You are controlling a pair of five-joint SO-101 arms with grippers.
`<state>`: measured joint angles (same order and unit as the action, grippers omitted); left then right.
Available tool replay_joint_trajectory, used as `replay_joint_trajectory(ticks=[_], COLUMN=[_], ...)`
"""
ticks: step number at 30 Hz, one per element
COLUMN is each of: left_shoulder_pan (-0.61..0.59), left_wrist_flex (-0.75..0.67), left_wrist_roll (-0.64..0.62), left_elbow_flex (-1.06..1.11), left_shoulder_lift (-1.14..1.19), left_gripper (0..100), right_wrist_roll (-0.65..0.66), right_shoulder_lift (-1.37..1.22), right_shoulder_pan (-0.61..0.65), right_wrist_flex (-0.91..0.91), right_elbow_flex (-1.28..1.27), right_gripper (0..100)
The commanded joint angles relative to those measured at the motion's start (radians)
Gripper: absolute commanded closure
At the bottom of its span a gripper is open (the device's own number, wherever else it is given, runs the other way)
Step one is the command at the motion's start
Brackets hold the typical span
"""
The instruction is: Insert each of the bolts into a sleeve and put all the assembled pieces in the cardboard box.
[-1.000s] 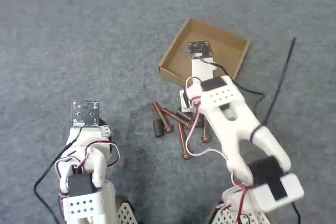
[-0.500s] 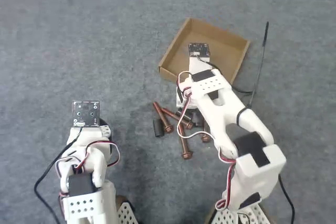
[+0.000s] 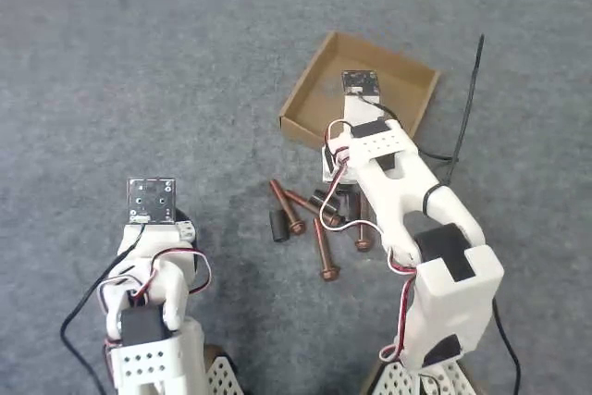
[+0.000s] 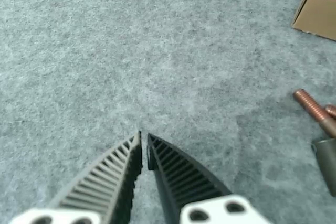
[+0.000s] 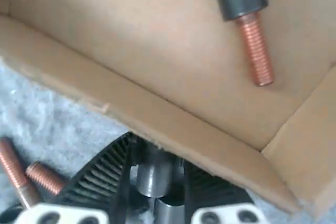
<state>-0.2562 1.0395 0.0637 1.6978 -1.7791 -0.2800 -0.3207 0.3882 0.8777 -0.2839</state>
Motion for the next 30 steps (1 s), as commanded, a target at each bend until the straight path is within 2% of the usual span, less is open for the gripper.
replay_joint_trajectory(ticks=[1, 7, 21, 24, 30], left_shoulder_pan=[0.000, 0.000, -0.002, -0.002, -0.002], left_wrist_flex=[-0.029, -0.031, -0.032, -0.032, -0.032], left_wrist_roll=[0.011, 0.011, 0.011, 0.011, 0.011], left_elbow_flex=[-0.008, -0.008, -0.008, -0.008, -0.008], left_shoulder_lift=[0.018, 0.018, 0.018, 0.018, 0.018], left_gripper=[99, 99, 99, 99, 99], right_wrist_roll=[0.048, 0.107, 0.107, 0.123, 0.350], right_shoulder_lift=[-0.002, 0.108, 0.450, 0.483, 0.535], right_shoulder_pan=[-0.008, -0.004, -0.018, -0.079, -0.291], right_wrist_flex=[-0.008, 0.182, 0.579, 0.582, 0.579], right_elbow_flex=[0.044, 0.075, 0.051, -0.011, -0.127], right_gripper=[99.2, 99.2, 99.2, 99.2, 99.2])
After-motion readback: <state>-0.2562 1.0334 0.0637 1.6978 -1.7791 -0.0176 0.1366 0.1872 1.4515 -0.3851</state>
